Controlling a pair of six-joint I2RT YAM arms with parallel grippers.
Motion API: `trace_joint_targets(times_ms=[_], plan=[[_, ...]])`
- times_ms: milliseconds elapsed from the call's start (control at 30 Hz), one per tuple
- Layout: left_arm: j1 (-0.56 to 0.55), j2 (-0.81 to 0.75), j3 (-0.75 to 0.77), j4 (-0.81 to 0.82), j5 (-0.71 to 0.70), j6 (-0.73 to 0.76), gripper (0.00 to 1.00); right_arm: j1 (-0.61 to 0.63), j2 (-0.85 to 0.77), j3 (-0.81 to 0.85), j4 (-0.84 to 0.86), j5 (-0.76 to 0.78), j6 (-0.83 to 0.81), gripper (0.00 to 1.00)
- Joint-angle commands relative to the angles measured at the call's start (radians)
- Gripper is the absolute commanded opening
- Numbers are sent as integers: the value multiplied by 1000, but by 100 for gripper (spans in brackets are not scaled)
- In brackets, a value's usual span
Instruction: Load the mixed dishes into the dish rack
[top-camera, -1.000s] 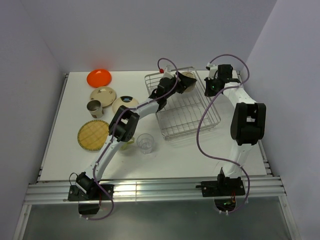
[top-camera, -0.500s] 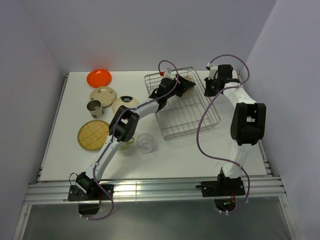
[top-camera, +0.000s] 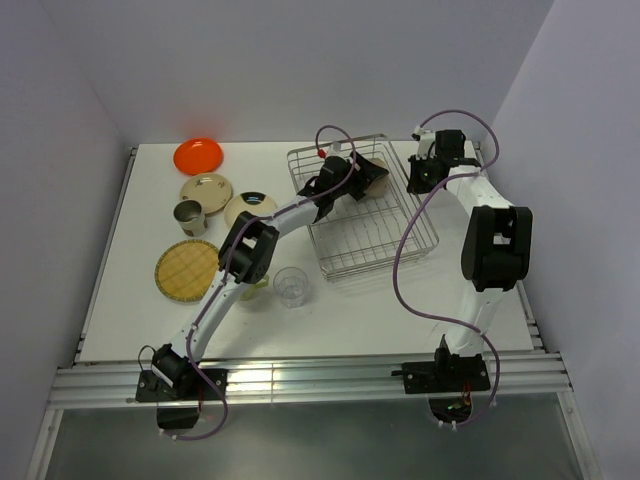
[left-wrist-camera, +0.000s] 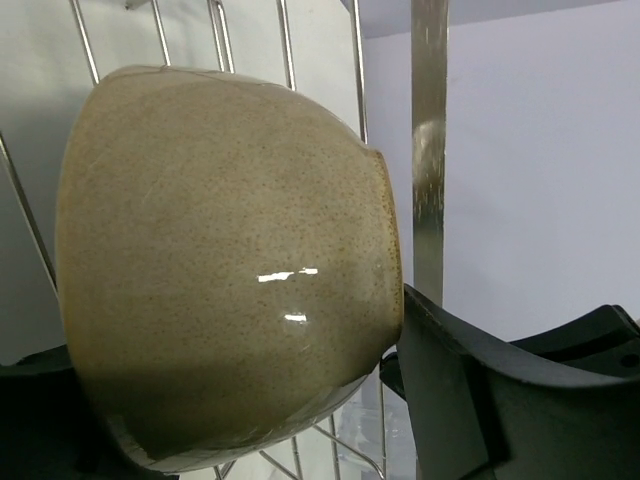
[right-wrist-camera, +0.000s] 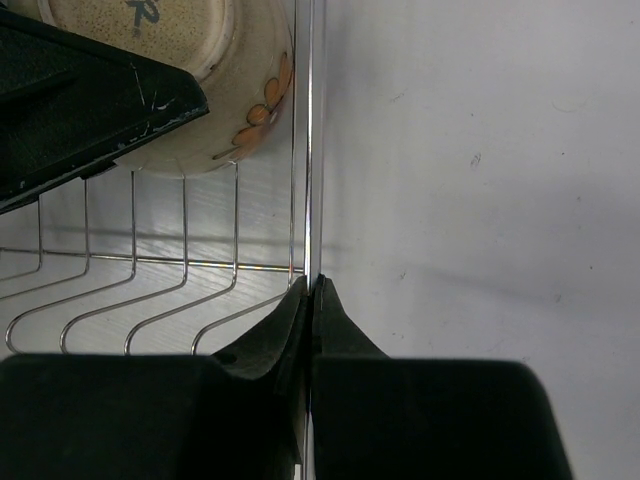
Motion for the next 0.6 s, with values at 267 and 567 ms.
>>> trace_joint_targets(times_ms=[267,567], plan=[[11,-96,-21,-60,-21,32,99,21,-19,-32,-44,-63,31,1],[22,-179,-60,-274,-56,21,99,21,-16,-32,-37,-46,33,1]])
